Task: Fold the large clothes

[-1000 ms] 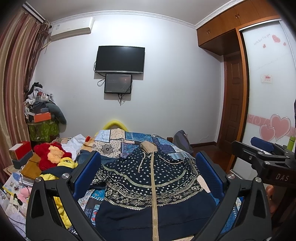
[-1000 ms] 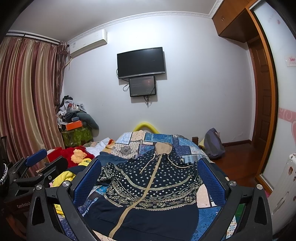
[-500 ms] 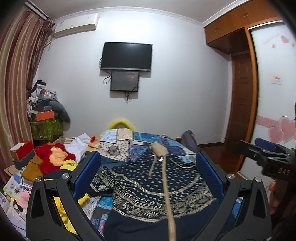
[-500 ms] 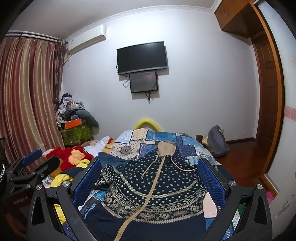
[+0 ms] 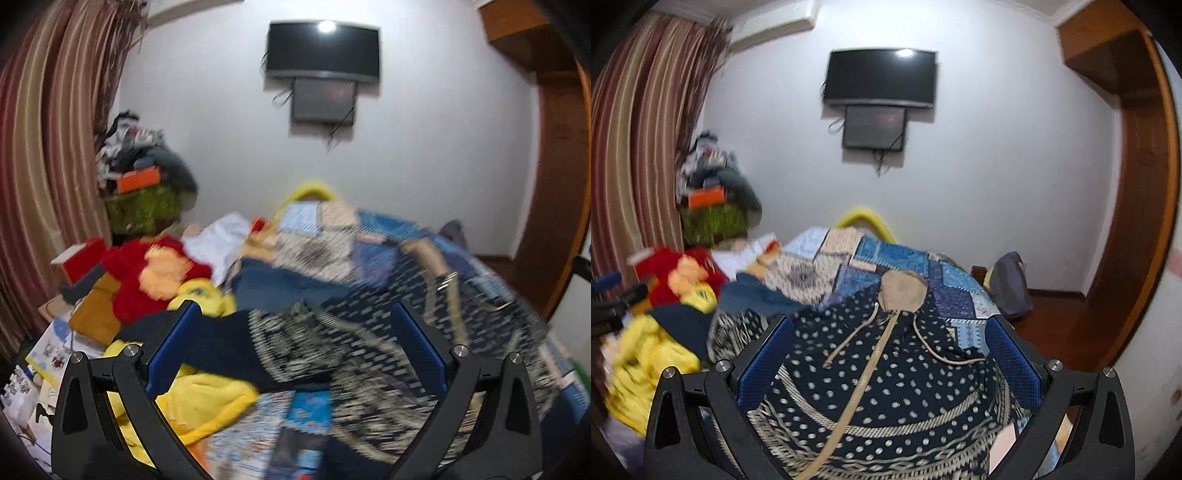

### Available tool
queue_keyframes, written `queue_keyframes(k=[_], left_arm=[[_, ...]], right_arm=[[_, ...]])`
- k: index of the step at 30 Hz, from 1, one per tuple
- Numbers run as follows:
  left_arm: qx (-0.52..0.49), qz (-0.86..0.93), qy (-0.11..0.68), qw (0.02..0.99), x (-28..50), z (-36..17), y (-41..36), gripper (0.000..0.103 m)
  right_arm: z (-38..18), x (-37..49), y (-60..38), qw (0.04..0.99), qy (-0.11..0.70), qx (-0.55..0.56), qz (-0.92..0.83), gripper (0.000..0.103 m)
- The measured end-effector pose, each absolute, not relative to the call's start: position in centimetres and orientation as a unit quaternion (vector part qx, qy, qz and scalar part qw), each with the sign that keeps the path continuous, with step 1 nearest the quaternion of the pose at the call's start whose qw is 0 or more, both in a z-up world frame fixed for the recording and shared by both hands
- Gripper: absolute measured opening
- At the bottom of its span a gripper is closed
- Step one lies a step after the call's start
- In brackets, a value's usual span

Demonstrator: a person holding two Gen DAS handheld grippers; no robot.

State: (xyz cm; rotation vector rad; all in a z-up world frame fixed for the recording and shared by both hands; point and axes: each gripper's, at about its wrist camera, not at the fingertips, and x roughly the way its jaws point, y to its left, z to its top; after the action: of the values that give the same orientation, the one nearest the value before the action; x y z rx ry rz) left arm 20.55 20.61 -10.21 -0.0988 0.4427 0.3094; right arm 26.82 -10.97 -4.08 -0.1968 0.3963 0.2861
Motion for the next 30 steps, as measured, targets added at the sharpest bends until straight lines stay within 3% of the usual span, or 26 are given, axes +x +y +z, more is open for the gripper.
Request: queue_keyframes(k=[14, 17, 22, 26, 28, 29, 30], left_arm=[[-0.196, 0.151, 0.357, 0.901, 24.4, -24.5, 34.1, 0.1], [-0.243, 0.145, 0.367, 0.886, 25.5, -26.1, 36.2, 0.086], [-0.287, 0.175, 0.377, 0.863, 28.0, -28.3, 39.3, 0.074], [-0.288, 0.212, 0.389, 0.849, 30.0, -29.3, 40.8, 0.05], [-0.284, 0.228, 0.388, 0.847, 30.7, -29.0, 41.1, 0.047], [-0.283, 0.227, 0.385, 0.848, 30.9, -28.7, 41.1, 0.041], [-0.283, 0.221, 0.383, 0.851, 31.1, -28.2, 41.0, 0.026]], right_arm=[[-20.7, 40.3, -7.0, 0.886, 0.414, -0.094, 0.186, 0.103], [-22.0, 41.2, -7.5, 0.882, 0.427, -0.076, 0.187, 0.103], [-22.4, 41.6, -8.4, 0.876, 0.44, -0.048, 0.191, 0.103], [-22.2, 41.5, -8.6, 0.877, 0.44, -0.036, 0.191, 0.103], [-22.2, 41.7, -8.8, 0.874, 0.445, -0.033, 0.193, 0.103], [-22.1, 41.8, -8.8, 0.871, 0.449, -0.031, 0.196, 0.103], [-22.1, 41.9, -9.0, 0.867, 0.455, -0.026, 0.2, 0.103]])
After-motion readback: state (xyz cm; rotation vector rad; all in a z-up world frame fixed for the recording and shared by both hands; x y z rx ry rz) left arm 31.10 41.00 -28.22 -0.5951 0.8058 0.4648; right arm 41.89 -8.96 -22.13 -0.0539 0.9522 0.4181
